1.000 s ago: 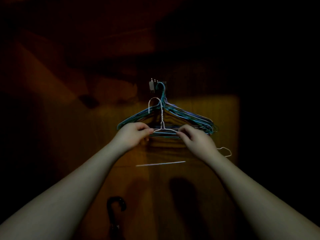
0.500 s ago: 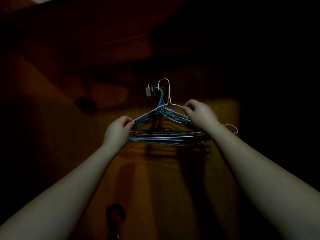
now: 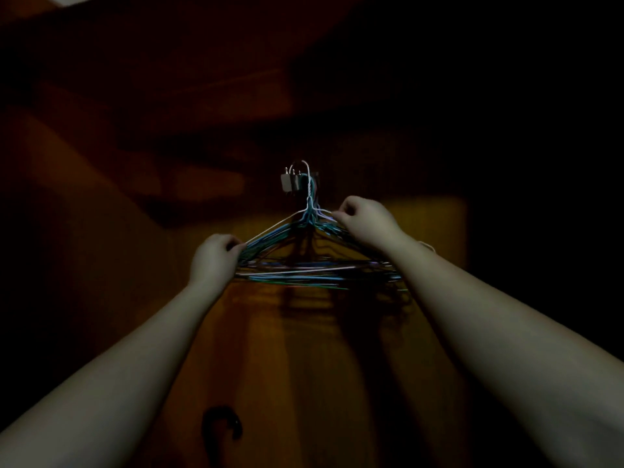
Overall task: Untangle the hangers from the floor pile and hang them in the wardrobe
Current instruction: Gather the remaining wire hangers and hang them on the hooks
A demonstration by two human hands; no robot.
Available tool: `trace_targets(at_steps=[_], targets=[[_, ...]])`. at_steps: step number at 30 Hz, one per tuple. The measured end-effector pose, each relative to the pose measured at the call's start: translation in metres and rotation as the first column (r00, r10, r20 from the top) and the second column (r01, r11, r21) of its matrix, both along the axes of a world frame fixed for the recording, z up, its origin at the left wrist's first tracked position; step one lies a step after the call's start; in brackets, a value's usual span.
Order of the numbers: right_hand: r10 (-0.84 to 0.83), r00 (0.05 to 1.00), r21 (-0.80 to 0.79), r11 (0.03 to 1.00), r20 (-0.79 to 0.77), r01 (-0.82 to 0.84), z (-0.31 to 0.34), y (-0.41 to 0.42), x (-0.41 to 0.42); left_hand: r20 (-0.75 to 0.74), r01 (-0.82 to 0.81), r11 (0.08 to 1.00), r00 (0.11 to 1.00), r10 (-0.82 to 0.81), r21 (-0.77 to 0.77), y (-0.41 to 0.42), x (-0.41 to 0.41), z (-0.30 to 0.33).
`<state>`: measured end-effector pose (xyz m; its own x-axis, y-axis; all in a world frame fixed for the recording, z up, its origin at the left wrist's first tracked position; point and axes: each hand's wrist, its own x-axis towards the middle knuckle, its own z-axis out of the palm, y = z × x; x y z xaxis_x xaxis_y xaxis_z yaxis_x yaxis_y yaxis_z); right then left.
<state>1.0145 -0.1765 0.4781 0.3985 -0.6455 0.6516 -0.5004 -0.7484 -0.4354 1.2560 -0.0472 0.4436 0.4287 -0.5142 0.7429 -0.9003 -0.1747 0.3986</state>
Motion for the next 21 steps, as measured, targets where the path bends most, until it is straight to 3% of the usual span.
trace_targets(at_steps=[4,12,21], targets=[[-0.083,0.995,-0.092,0.993,-0.047,0.079,-0.013,-0.003,0.011,-0.002,-0.032,0.999,0.999,0.032,0.035,-0.005,0.011,-0.014],[-0.149,0.986,-0.116,0.983,-0.080,0.139,-0.023,-0.009,0.016,0.044,-0.062,0.998,0.997,0.060,0.031,-0.016,0.017,-0.018],[-0.025,0.995,-0.138,0.990,0.098,0.038,-0.019,-0.010,0.017,0.112,-0.034,0.992,0.993,0.048,-0.124,-0.021,0.013,-0.010]])
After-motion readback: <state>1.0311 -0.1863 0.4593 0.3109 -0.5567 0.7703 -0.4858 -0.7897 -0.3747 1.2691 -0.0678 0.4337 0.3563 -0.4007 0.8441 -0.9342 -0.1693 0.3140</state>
